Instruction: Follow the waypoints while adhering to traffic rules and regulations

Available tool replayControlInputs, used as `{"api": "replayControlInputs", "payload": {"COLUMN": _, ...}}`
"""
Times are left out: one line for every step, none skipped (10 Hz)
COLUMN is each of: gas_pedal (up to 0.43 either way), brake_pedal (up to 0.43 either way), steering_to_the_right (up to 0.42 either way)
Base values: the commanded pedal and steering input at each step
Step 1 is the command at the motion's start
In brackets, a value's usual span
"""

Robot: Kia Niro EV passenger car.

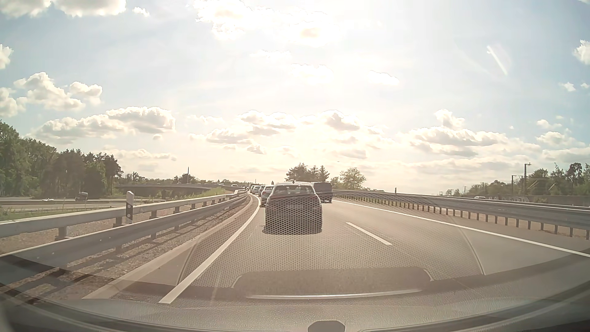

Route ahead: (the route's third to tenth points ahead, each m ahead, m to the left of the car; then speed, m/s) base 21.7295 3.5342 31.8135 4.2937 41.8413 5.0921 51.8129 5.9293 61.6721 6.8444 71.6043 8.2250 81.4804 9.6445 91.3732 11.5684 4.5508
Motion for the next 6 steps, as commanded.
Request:
{"api": "replayControlInputs", "payload": {"gas_pedal": 0.098, "brake_pedal": 0.000, "steering_to_the_right": -0.005}}
{"api": "replayControlInputs", "payload": {"gas_pedal": 0.098, "brake_pedal": 0.000, "steering_to_the_right": -0.006}}
{"api": "replayControlInputs", "payload": {"gas_pedal": 0.098, "brake_pedal": 0.000, "steering_to_the_right": -0.006}}
{"api": "replayControlInputs", "payload": {"gas_pedal": 0.098, "brake_pedal": 0.000, "steering_to_the_right": -0.006}}
{"api": "replayControlInputs", "payload": {"gas_pedal": 0.098, "brake_pedal": 0.000, "steering_to_the_right": -0.009}}
{"api": "replayControlInputs", "payload": {"gas_pedal": 0.098, "brake_pedal": 0.000, "steering_to_the_right": -0.011}}
